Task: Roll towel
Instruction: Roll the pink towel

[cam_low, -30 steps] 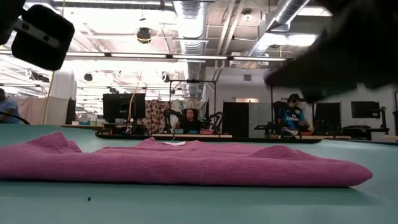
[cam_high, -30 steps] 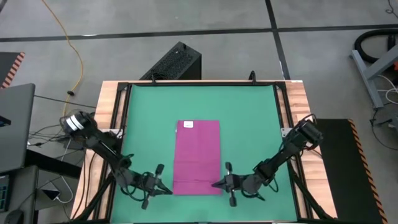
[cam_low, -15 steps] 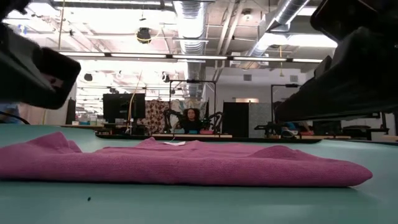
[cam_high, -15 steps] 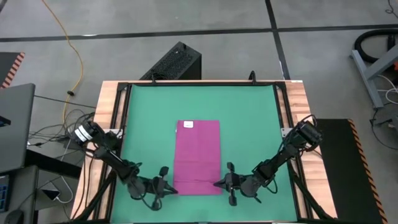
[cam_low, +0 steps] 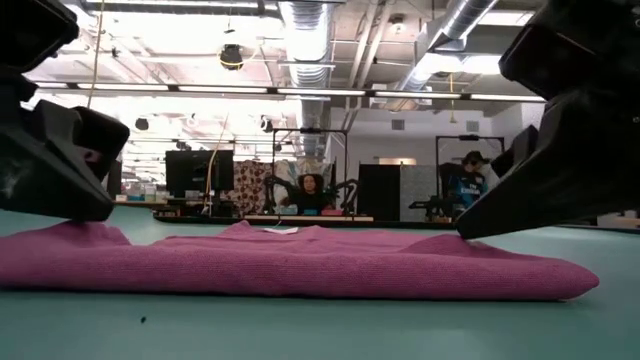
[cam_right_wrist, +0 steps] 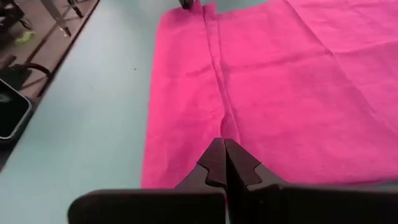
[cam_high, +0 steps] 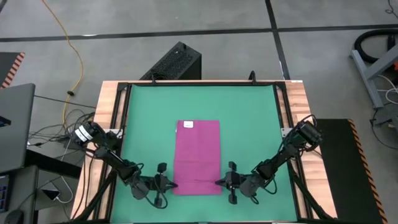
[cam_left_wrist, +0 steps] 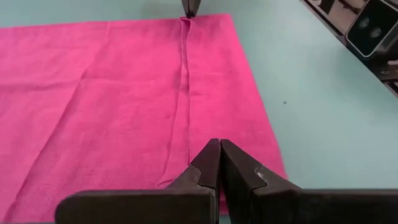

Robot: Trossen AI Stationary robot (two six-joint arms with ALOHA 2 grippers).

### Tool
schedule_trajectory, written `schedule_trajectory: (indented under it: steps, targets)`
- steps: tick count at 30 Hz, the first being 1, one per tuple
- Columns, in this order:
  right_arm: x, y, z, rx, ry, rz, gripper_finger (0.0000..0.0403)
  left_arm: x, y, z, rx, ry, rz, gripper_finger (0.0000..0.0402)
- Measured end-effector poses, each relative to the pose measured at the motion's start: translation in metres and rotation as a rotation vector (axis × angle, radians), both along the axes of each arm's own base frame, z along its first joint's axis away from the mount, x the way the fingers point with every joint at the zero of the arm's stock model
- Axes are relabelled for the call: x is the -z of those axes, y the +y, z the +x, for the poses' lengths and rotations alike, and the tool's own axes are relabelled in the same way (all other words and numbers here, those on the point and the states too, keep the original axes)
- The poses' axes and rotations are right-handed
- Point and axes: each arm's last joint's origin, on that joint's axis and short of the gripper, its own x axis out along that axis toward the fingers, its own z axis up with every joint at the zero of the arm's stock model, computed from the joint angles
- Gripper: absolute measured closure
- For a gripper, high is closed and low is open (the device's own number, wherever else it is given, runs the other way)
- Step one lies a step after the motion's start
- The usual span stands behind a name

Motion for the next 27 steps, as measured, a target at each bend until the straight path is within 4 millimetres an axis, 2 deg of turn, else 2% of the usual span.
schedule_trajectory:
  steps: [9,17,21,27]
  targets:
    - [0.008,-0.004,-0.004,0.038,0.081,0.002,0.0394,0.011,0.002,-0.002,-0.024,0.065,-0.003,0.0401]
    - [0.007,-0.003,-0.004,0.044,0.075,0.001,0.0393,0.022,0.002,-0.002,-0.040,0.088,-0.035,0.0401]
    - [-0.002,-0.002,-0.006,0.050,0.038,-0.014,0.0388,0.023,0.002,-0.002,-0.036,0.097,-0.048,0.0401]
    - [-0.030,0.006,-0.015,0.011,-0.058,-0.079,0.0387,0.023,0.002,-0.002,-0.030,0.102,-0.051,0.0401]
